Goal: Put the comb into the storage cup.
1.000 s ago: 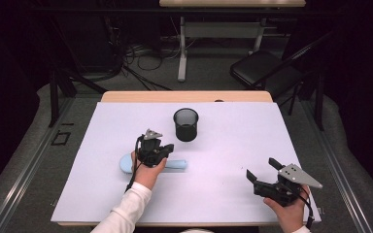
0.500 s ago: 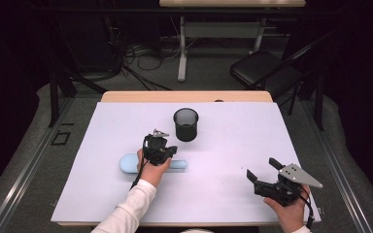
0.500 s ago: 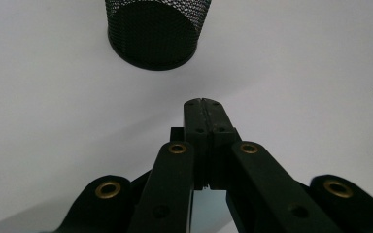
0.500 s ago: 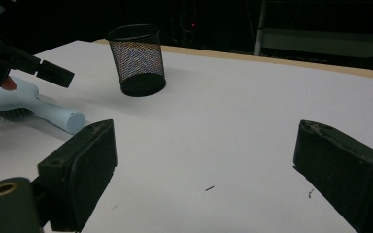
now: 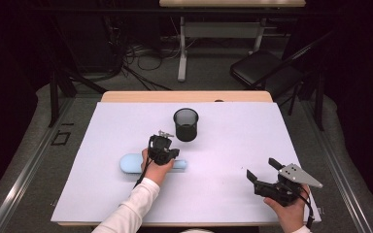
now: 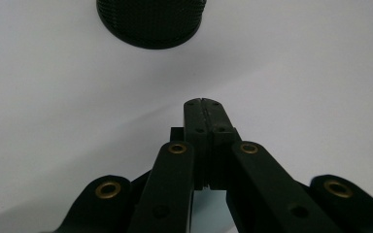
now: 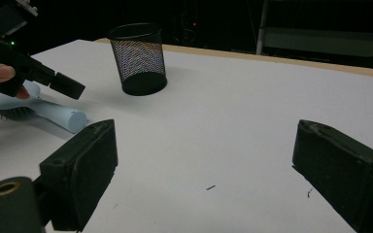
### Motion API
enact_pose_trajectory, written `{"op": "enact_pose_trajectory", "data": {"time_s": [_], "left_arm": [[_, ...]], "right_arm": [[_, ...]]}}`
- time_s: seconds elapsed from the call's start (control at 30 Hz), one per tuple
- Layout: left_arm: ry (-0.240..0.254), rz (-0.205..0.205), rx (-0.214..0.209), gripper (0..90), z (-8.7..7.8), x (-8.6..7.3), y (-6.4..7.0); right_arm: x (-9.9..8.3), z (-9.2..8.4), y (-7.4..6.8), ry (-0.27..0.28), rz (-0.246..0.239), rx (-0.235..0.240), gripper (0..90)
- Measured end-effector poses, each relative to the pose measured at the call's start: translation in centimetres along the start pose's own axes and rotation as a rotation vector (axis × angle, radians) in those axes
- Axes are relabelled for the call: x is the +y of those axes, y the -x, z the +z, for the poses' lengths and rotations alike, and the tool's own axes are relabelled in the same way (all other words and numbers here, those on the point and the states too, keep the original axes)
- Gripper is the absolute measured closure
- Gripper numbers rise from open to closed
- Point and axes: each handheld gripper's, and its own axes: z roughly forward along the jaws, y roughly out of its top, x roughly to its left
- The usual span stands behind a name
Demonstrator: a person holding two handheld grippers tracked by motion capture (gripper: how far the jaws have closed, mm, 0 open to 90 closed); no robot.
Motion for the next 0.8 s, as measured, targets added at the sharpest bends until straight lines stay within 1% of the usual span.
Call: {"op": "enact_pose_trajectory", "data": {"time_s": [0.07,0.13,0.27,0.43,0.47,0.67,0.8], "left_arm": [[-0.014,0.004,0.008,90.0,0.35,-0.03,0.14],[-0.025,0.007,0.007,90.0,0.51,-0.08,0.28],[-0.039,0.018,0.01,90.0,0.74,-0.16,0.44],[-0.048,0.019,0.01,90.0,0.96,-0.23,0.6],[-0.055,0.027,0.012,90.0,0.98,-0.27,0.69],[-0.058,0.032,0.008,90.0,0.9,-0.34,0.79],[-0.061,0.045,0.007,90.0,0.78,-0.42,0.89]], "right_arm": [[0.0,0.0,-0.02,0.0,0.004,0.002,8.8],[0.01,-0.01,-0.03,0.001,0.005,0.003,8.8],[0.01,-0.03,0.02,0.0,0.008,0.003,9.1],[0.02,-0.05,0.05,0.002,0.007,0.004,9.3],[0.02,-0.05,0.05,0.001,0.008,0.004,9.3],[0.0,-0.03,0.07,0.004,0.012,0.006,9.6],[0.01,-0.04,0.08,0.004,0.009,0.006,10.0]]}}
